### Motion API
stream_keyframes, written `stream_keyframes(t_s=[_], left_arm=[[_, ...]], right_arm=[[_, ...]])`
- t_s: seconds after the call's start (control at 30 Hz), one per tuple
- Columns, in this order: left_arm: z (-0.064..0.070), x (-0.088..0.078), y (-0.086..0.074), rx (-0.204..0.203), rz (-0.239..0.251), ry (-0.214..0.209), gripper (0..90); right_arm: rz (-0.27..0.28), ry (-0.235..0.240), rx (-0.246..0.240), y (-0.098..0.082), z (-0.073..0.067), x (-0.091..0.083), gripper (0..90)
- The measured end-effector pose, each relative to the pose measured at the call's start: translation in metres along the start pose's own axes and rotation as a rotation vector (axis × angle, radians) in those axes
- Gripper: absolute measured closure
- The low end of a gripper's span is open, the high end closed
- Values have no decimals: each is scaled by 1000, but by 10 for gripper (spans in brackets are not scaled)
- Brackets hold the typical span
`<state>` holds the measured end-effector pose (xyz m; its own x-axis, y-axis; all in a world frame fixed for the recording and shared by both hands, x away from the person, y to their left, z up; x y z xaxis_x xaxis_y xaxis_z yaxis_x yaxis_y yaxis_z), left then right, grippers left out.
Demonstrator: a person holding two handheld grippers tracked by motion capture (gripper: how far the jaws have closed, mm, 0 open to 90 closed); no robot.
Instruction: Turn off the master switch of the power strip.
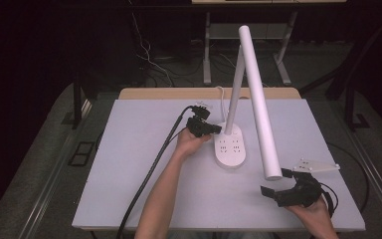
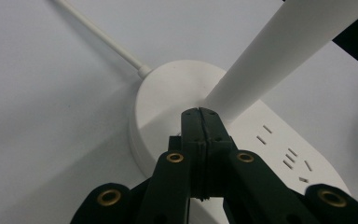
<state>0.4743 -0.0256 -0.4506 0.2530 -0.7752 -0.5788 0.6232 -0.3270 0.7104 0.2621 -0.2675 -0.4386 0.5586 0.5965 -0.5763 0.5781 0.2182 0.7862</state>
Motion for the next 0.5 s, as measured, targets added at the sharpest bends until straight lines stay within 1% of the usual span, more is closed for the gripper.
stream_keyframes(t_s=[0.07, 0.1, 0.13, 0.2, 0.27, 0.37, 0.4, 0.5], left_arm=[[-1, 2, -1, -5, 1, -2, 900], [-1, 2, -2, 3, -10, -7, 900], [-2, 2, -2, 10, -11, -8, 900], [-1, 4, -2, 10, -8, -6, 900], [0, 4, -2, 6, -7, -9, 900], [-2, 4, -3, -1, -19, -2, 900], [-3, 4, -2, -4, -25, -5, 900], [-3, 5, -2, -6, -21, -3, 900]], right_arm=[[2, 0, -3, 0, 0, 0, 1], [0, 1, -2, 0, 0, 0, 1], [0, 1, -3, 0, 0, 0, 1], [1, 1, -8, 0, 0, 0, 1], [0, 1, -5, 0, 0, 0, 1], [2, 1, -4, 0, 0, 0, 1], [4, 1, -6, 0, 0, 0, 1], [5, 1, -9, 0, 0, 0, 1]])
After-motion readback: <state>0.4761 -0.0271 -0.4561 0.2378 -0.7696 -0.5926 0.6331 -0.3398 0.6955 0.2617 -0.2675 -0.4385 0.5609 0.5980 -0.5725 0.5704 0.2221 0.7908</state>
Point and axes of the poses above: each handheld gripper's, and its own axes: x roughly forward along the jaws, y roughly out of its top, z roughly to its right, the point moved 4 cm from there along x, roughly forward along the jaws, and after that the axes turned 5 degrees about -y, right-handed, at the moved point
